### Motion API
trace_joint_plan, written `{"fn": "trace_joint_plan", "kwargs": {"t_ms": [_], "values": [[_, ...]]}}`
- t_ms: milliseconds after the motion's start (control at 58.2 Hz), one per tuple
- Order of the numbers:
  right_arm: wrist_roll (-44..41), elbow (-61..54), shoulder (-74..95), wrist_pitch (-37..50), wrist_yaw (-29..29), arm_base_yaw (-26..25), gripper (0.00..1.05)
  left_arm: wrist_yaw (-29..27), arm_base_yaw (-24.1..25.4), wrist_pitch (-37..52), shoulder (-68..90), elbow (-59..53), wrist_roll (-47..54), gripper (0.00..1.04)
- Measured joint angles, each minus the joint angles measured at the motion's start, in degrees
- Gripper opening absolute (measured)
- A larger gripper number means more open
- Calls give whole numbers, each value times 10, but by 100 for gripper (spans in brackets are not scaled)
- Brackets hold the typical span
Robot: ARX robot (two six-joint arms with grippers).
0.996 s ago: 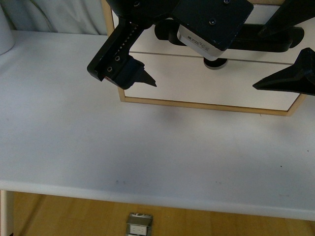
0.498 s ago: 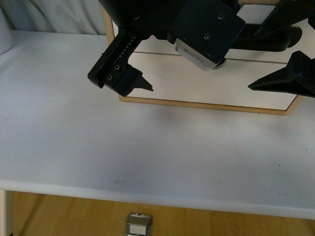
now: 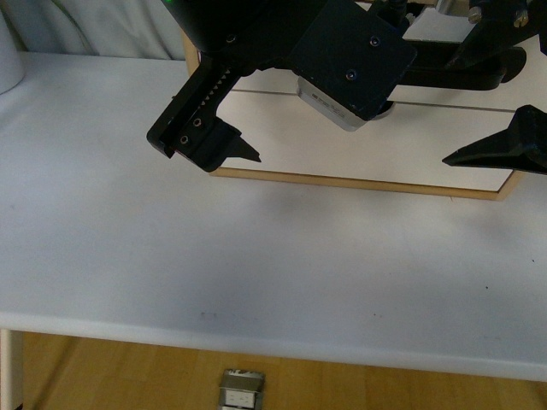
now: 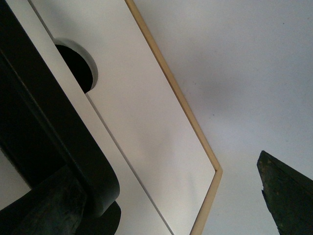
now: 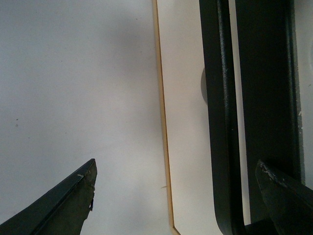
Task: Pull drawer
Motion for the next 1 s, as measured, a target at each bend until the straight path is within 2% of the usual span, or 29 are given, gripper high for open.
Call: {"fn": "trace_joint_plan", "kwargs": {"t_ms": [275, 429, 996], "values": [[-8, 0, 4, -22, 0, 4, 95, -3, -4, -7, 0, -2, 0, 98], [-11, -9, 18, -4, -5, 15, 95, 1, -9, 9, -2, -16, 5, 98], [-20, -17, 9, -13, -12, 10, 95, -7, -20, -28, -15, -24, -6, 99]]}}
